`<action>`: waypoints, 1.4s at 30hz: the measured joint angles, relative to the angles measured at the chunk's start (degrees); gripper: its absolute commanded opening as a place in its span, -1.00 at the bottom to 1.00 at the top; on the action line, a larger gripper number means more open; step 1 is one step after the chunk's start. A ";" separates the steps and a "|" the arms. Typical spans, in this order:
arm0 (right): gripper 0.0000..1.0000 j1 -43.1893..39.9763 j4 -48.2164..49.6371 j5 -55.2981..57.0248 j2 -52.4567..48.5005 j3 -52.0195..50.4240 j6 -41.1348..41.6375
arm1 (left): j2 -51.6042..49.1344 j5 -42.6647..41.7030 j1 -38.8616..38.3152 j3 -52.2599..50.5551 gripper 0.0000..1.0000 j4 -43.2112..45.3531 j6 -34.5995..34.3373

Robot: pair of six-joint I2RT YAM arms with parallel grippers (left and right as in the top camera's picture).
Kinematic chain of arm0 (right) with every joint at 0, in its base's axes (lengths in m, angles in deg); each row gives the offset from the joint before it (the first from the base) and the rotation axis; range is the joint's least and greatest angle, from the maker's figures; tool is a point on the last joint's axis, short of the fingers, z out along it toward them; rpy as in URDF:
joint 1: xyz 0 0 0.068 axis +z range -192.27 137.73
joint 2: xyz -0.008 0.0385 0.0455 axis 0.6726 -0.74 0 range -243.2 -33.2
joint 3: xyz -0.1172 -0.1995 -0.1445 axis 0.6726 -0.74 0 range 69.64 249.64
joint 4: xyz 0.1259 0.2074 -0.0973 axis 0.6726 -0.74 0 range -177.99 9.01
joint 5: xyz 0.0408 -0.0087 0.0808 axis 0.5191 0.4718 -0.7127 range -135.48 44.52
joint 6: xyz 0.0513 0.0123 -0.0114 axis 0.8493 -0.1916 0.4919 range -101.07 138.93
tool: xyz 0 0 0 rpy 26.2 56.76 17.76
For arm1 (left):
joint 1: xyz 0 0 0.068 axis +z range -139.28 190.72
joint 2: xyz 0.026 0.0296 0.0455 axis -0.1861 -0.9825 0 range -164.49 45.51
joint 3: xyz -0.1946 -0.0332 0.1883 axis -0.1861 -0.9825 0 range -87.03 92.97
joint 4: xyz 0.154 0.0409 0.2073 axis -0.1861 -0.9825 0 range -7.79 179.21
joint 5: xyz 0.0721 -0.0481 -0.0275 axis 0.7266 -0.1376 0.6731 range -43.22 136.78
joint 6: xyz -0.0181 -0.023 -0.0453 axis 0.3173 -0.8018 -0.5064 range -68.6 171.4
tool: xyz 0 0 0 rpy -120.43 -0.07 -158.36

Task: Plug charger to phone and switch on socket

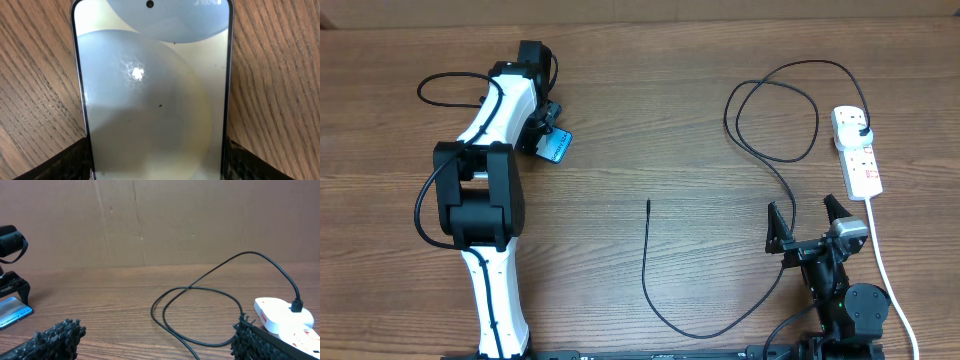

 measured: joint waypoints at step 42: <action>1.00 0.00 -0.02 0.00 0.00 0.00 -0.02 | 0.00 0.00 0.00 0.02 -0.92 -0.07 0.00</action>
